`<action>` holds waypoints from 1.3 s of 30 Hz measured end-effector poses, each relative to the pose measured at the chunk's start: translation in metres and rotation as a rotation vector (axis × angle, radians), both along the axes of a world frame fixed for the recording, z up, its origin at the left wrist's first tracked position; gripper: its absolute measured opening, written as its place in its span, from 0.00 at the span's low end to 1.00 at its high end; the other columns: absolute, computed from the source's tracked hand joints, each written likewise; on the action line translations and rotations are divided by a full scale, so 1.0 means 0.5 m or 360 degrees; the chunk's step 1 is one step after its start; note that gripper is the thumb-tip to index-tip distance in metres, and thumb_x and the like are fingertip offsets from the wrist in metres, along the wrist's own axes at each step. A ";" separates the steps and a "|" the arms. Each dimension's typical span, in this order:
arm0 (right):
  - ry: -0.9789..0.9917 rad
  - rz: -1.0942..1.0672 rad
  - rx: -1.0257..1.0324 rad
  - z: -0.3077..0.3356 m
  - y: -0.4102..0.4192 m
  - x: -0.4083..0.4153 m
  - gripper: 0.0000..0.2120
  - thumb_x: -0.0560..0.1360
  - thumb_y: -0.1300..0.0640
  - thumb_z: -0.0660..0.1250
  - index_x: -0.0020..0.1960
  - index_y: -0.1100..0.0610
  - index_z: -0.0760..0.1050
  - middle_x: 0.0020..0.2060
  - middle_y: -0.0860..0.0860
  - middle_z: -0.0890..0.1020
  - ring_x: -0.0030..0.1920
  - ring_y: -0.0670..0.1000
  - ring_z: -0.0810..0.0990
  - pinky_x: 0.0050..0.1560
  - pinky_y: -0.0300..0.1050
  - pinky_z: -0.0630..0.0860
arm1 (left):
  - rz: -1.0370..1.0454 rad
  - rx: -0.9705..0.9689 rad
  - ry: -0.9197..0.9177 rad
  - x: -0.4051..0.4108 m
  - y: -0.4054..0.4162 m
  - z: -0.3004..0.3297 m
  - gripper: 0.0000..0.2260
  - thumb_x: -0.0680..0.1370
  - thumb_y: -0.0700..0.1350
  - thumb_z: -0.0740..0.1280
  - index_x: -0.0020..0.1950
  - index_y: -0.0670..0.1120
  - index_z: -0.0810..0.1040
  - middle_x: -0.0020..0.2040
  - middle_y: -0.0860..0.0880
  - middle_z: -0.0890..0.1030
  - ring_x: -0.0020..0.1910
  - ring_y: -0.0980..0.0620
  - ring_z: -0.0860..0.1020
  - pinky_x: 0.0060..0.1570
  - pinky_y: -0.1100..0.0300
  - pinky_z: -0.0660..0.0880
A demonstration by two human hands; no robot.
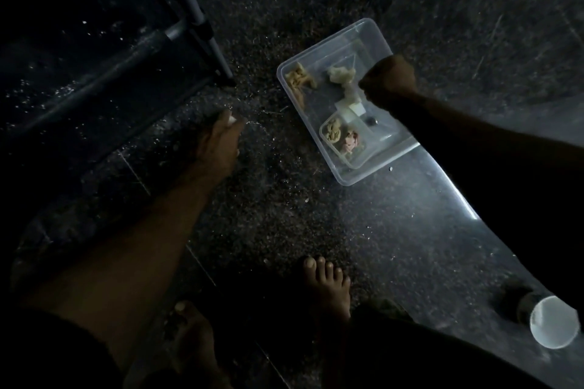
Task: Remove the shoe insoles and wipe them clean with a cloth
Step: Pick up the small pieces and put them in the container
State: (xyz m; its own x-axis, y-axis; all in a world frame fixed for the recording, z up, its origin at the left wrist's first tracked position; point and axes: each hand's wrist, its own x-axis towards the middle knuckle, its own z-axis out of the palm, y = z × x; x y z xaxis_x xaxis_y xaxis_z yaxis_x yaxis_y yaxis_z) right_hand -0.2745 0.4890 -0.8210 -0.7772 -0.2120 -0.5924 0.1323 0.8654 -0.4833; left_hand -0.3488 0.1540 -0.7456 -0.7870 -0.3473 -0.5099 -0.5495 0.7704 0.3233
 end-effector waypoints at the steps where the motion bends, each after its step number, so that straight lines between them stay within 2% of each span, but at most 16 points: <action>1: 0.0116 0.0044 0.0068 0.029 -0.003 -0.018 0.13 0.72 0.53 0.57 0.54 0.54 0.69 0.45 0.53 0.84 0.37 0.59 0.82 0.34 0.53 0.77 | -0.0006 0.0005 0.0001 -0.003 0.002 -0.005 0.26 0.76 0.33 0.66 0.74 0.44 0.67 0.77 0.41 0.58 0.73 0.41 0.63 0.70 0.48 0.64; 3: 0.0250 0.0210 0.0100 0.028 0.005 -0.024 0.13 0.71 0.53 0.57 0.54 0.54 0.69 0.44 0.53 0.84 0.36 0.58 0.82 0.33 0.53 0.77 | -0.0038 -0.0034 0.0028 -0.004 0.003 -0.019 0.20 0.79 0.37 0.63 0.71 0.41 0.70 0.75 0.39 0.62 0.71 0.39 0.65 0.69 0.48 0.63; 5: 0.0125 0.0264 0.0081 0.018 0.019 -0.024 0.13 0.71 0.53 0.56 0.55 0.54 0.69 0.44 0.53 0.85 0.36 0.58 0.82 0.33 0.53 0.77 | -0.0054 -0.0063 0.0080 -0.002 0.002 -0.030 0.17 0.82 0.41 0.59 0.70 0.39 0.70 0.73 0.37 0.64 0.69 0.36 0.66 0.69 0.49 0.62; 7: 0.0154 0.0218 -0.0059 0.017 0.033 0.014 0.14 0.71 0.53 0.56 0.56 0.53 0.67 0.44 0.53 0.85 0.35 0.58 0.82 0.33 0.53 0.77 | 0.0019 -0.0099 0.0117 -0.007 0.011 -0.031 0.15 0.81 0.40 0.61 0.68 0.40 0.73 0.69 0.37 0.68 0.66 0.35 0.69 0.66 0.45 0.67; 9: 0.0092 0.0178 -0.0248 0.114 -0.050 -0.164 0.15 0.73 0.54 0.58 0.60 0.54 0.65 0.42 0.54 0.84 0.35 0.58 0.82 0.35 0.54 0.78 | 0.0179 -0.0069 0.0218 -0.025 0.023 -0.009 0.13 0.78 0.37 0.66 0.62 0.42 0.76 0.63 0.39 0.72 0.61 0.39 0.73 0.60 0.47 0.72; 11: 0.0254 0.0284 -0.0295 0.244 -0.175 -0.425 0.11 0.77 0.54 0.62 0.55 0.59 0.74 0.40 0.55 0.84 0.37 0.55 0.82 0.41 0.58 0.80 | 0.0320 0.0066 0.0442 -0.056 0.036 0.025 0.12 0.76 0.37 0.68 0.59 0.42 0.77 0.62 0.41 0.74 0.60 0.43 0.74 0.57 0.54 0.73; 13: 0.0319 0.0402 -0.0232 0.301 -0.285 -0.583 0.13 0.78 0.50 0.65 0.50 0.60 0.80 0.41 0.54 0.84 0.40 0.52 0.83 0.47 0.56 0.81 | 0.0319 0.0178 0.0660 -0.090 0.052 0.057 0.13 0.75 0.37 0.70 0.59 0.43 0.77 0.62 0.42 0.73 0.59 0.47 0.73 0.53 0.58 0.73; 14: 0.0090 0.0420 -0.0379 0.295 -0.298 -0.556 0.14 0.78 0.48 0.66 0.50 0.60 0.80 0.42 0.53 0.84 0.42 0.51 0.84 0.47 0.54 0.82 | 0.0294 0.0204 0.0747 -0.108 0.059 0.074 0.13 0.75 0.37 0.71 0.58 0.43 0.76 0.62 0.43 0.73 0.58 0.49 0.73 0.51 0.60 0.74; 17: -0.0183 0.0383 -0.0584 0.301 -0.330 -0.522 0.16 0.76 0.47 0.69 0.53 0.60 0.80 0.47 0.55 0.83 0.44 0.48 0.82 0.46 0.46 0.83 | 0.0201 0.0202 0.0887 -0.161 0.072 0.127 0.15 0.74 0.38 0.71 0.59 0.43 0.74 0.62 0.45 0.73 0.56 0.54 0.71 0.44 0.70 0.69; 19: -0.0336 0.0314 -0.0748 0.301 -0.338 -0.514 0.17 0.75 0.49 0.70 0.55 0.62 0.79 0.48 0.57 0.84 0.44 0.48 0.82 0.45 0.43 0.82 | 0.0122 0.0180 0.0897 -0.182 0.076 0.152 0.19 0.73 0.36 0.70 0.62 0.43 0.72 0.63 0.45 0.73 0.60 0.52 0.72 0.50 0.64 0.73; 23: -0.0428 0.0230 -0.0829 0.317 -0.331 -0.536 0.17 0.75 0.52 0.72 0.56 0.64 0.79 0.48 0.58 0.84 0.44 0.48 0.82 0.44 0.41 0.80 | -0.0038 0.0138 0.0862 -0.198 0.086 0.166 0.24 0.72 0.35 0.70 0.67 0.44 0.69 0.66 0.44 0.73 0.65 0.47 0.72 0.58 0.55 0.74; 28: -0.0347 0.0128 -0.0746 0.300 -0.286 -0.567 0.07 0.73 0.57 0.73 0.49 0.59 0.80 0.44 0.56 0.83 0.43 0.49 0.80 0.43 0.42 0.79 | 0.0117 0.0286 0.0850 -0.192 0.103 0.146 0.31 0.73 0.38 0.73 0.73 0.47 0.65 0.68 0.44 0.71 0.63 0.52 0.72 0.56 0.57 0.75; 30: -0.0214 0.0021 -0.0680 0.285 -0.253 -0.588 0.07 0.73 0.59 0.73 0.49 0.54 0.78 0.43 0.50 0.81 0.41 0.45 0.80 0.41 0.39 0.78 | 0.0284 0.0333 0.0816 -0.178 0.111 0.128 0.27 0.73 0.38 0.73 0.69 0.47 0.68 0.65 0.45 0.73 0.60 0.48 0.76 0.53 0.50 0.79; 32: -0.0054 -0.0112 -0.0538 0.267 -0.219 -0.607 0.10 0.73 0.60 0.72 0.53 0.55 0.77 0.43 0.48 0.80 0.38 0.42 0.79 0.35 0.33 0.77 | 0.0425 0.0356 0.0662 -0.163 0.121 0.107 0.22 0.73 0.39 0.73 0.64 0.46 0.71 0.59 0.46 0.75 0.56 0.46 0.77 0.51 0.46 0.79; 36: 0.0142 -0.0239 -0.0284 0.238 -0.186 -0.631 0.11 0.73 0.57 0.73 0.53 0.57 0.77 0.38 0.46 0.77 0.34 0.41 0.76 0.23 0.26 0.69 | 0.0688 0.0530 0.0266 -0.141 0.159 0.069 0.14 0.74 0.42 0.72 0.58 0.45 0.73 0.51 0.47 0.77 0.51 0.45 0.78 0.52 0.51 0.77; 39: 0.0149 -0.0223 -0.0201 0.224 -0.187 -0.636 0.16 0.73 0.55 0.73 0.59 0.56 0.74 0.46 0.46 0.75 0.37 0.40 0.73 0.20 0.25 0.65 | 0.0890 0.0800 0.0056 -0.128 0.202 0.045 0.12 0.73 0.43 0.73 0.53 0.45 0.74 0.52 0.42 0.80 0.49 0.42 0.80 0.52 0.47 0.79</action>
